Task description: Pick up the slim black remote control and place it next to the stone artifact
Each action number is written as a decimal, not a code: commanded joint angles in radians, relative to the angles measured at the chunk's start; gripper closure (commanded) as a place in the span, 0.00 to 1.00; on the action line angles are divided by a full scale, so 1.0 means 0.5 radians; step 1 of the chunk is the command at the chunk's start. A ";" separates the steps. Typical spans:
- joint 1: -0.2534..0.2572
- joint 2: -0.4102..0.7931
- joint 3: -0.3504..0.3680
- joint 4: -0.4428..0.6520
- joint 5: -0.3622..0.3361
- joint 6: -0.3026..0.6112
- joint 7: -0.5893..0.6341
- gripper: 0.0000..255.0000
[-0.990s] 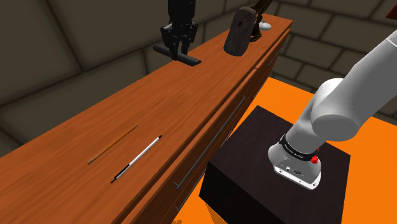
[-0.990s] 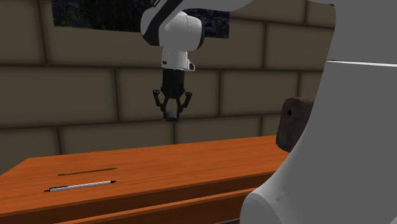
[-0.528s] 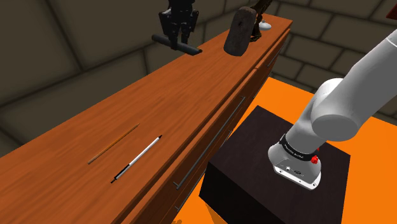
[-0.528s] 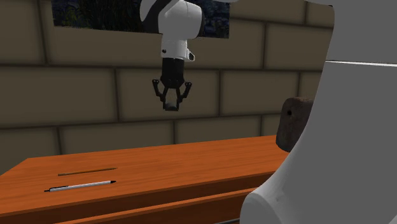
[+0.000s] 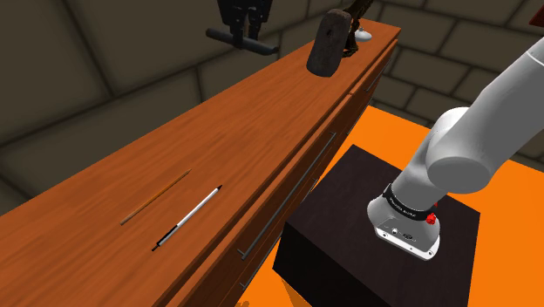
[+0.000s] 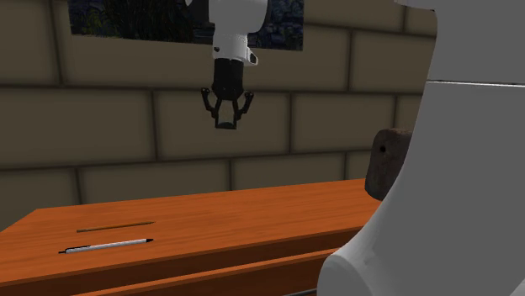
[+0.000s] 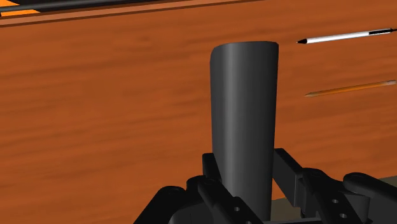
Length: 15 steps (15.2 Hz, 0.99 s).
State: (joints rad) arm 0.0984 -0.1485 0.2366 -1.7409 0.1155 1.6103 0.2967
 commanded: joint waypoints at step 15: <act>-0.087 0.109 -0.105 0.430 -0.032 -0.339 -0.155 1.00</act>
State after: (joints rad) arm 0.0660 -0.0969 0.1981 -1.5278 0.1013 1.4418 0.2458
